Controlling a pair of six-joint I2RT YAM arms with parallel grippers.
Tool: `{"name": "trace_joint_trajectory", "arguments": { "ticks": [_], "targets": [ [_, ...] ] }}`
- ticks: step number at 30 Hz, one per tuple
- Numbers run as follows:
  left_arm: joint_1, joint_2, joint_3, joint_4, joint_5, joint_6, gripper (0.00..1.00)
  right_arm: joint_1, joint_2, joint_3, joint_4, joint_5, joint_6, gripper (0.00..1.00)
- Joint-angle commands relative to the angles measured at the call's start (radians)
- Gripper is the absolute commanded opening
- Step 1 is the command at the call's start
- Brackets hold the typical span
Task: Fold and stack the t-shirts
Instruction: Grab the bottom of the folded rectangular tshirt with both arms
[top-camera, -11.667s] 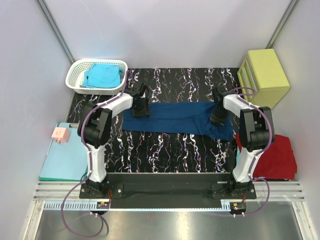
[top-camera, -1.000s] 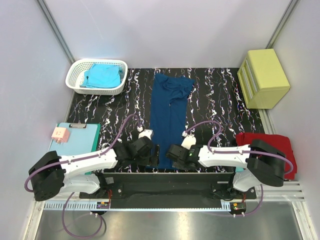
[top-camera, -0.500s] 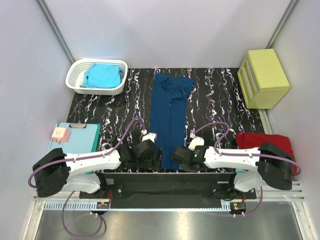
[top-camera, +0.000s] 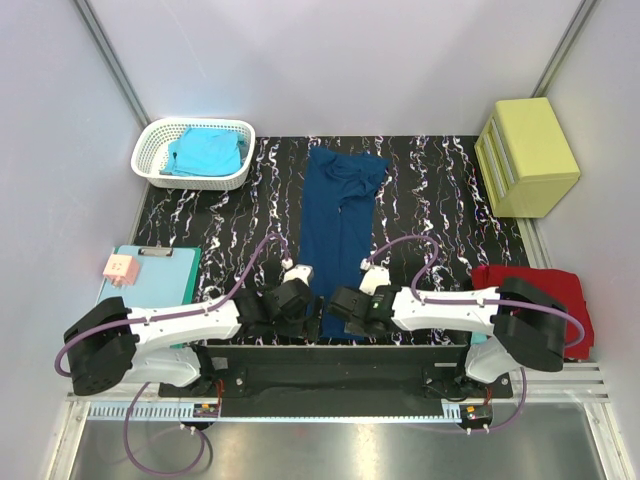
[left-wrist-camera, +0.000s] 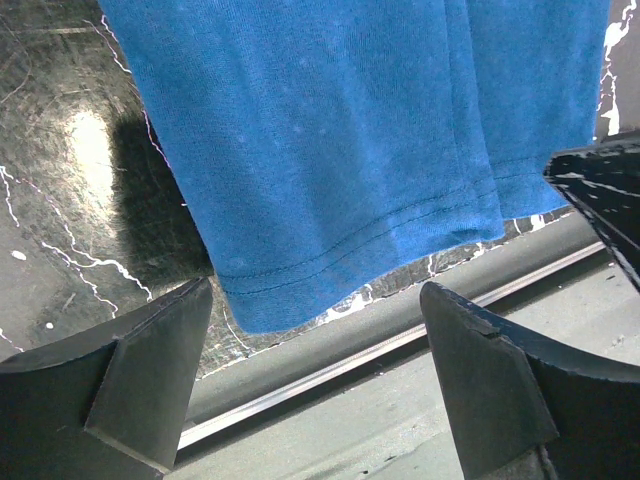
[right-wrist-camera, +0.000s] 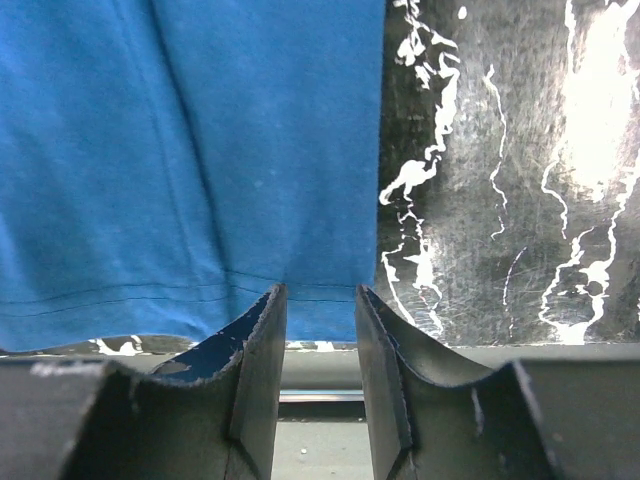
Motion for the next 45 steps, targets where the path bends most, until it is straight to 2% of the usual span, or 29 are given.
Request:
{"name": "trace_joint_trajectory", "arguments": {
  "ticks": [1,9,13,22,27,29,30,31,32,34,39,45],
  "targets": [
    [-0.007,-0.003,0.008,0.022,-0.025,-0.015,0.90,0.011,0.010,-0.031,0.022,-0.019,0.017,0.41],
    [-0.007,0.016,-0.003,0.029,-0.010,-0.014,0.89,0.009,0.025,-0.072,0.026,-0.060,0.054,0.40],
    [-0.010,0.017,-0.009,0.028,-0.001,-0.015,0.84,0.009,0.035,-0.085,0.026,-0.077,0.064,0.39],
    [-0.016,0.010,-0.022,0.028,0.002,-0.023,0.54,0.009,0.039,-0.097,0.029,-0.092,0.080,0.33],
    [-0.022,0.010,-0.019,0.025,0.002,-0.026,0.39,0.011,0.033,-0.103,0.023,-0.095,0.093,0.21],
    [-0.024,0.010,-0.020,0.018,0.001,-0.028,0.31,0.011,0.028,-0.105,0.019,-0.091,0.101,0.16],
    [-0.024,0.010,-0.019,0.018,-0.001,-0.031,0.27,0.015,0.027,-0.105,0.014,-0.088,0.106,0.08],
    [-0.025,0.007,-0.020,0.014,-0.004,-0.034,0.17,0.015,0.025,-0.103,0.003,-0.082,0.110,0.04],
    [-0.030,0.005,-0.019,0.009,-0.005,-0.034,0.11,0.017,0.021,-0.103,-0.004,-0.079,0.118,0.00],
    [-0.032,-0.003,-0.014,0.000,-0.011,-0.035,0.01,0.026,0.015,-0.092,-0.030,-0.060,0.124,0.00],
    [-0.033,-0.022,0.018,-0.044,-0.034,-0.021,0.00,0.043,-0.015,-0.043,-0.110,-0.002,0.135,0.00],
    [-0.032,-0.033,0.144,-0.121,-0.097,0.025,0.00,0.051,-0.061,0.032,-0.220,0.104,0.123,0.00]
  ]
}}
